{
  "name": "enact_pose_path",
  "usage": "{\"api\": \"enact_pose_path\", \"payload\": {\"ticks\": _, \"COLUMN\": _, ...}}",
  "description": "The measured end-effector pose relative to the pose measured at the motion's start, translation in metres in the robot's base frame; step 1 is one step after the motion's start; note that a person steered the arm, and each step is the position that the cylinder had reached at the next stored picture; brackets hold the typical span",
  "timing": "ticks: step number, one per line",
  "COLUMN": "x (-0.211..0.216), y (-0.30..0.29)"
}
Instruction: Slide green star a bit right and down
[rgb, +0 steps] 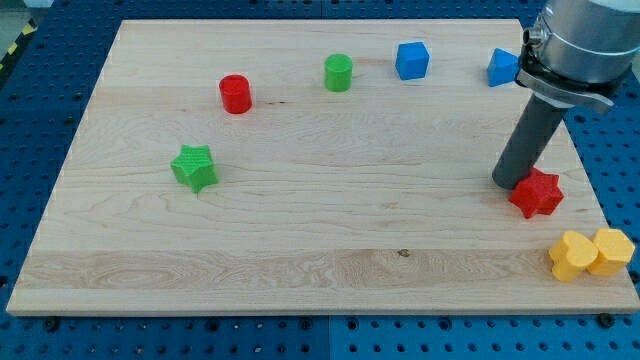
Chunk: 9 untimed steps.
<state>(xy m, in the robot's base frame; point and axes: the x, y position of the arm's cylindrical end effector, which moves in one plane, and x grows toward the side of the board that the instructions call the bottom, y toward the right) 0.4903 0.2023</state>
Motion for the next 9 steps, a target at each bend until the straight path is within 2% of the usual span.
{"api": "enact_pose_path", "payload": {"ticks": 2, "x": 0.031, "y": 0.027}}
{"api": "enact_pose_path", "payload": {"ticks": 3, "x": 0.025, "y": 0.034}}
{"api": "enact_pose_path", "payload": {"ticks": 5, "x": -0.053, "y": 0.031}}
{"api": "enact_pose_path", "payload": {"ticks": 6, "x": -0.108, "y": -0.016}}
{"api": "enact_pose_path", "payload": {"ticks": 7, "x": -0.135, "y": -0.082}}
{"api": "enact_pose_path", "payload": {"ticks": 8, "x": -0.095, "y": -0.102}}
{"api": "enact_pose_path", "payload": {"ticks": 9, "x": -0.082, "y": -0.148}}
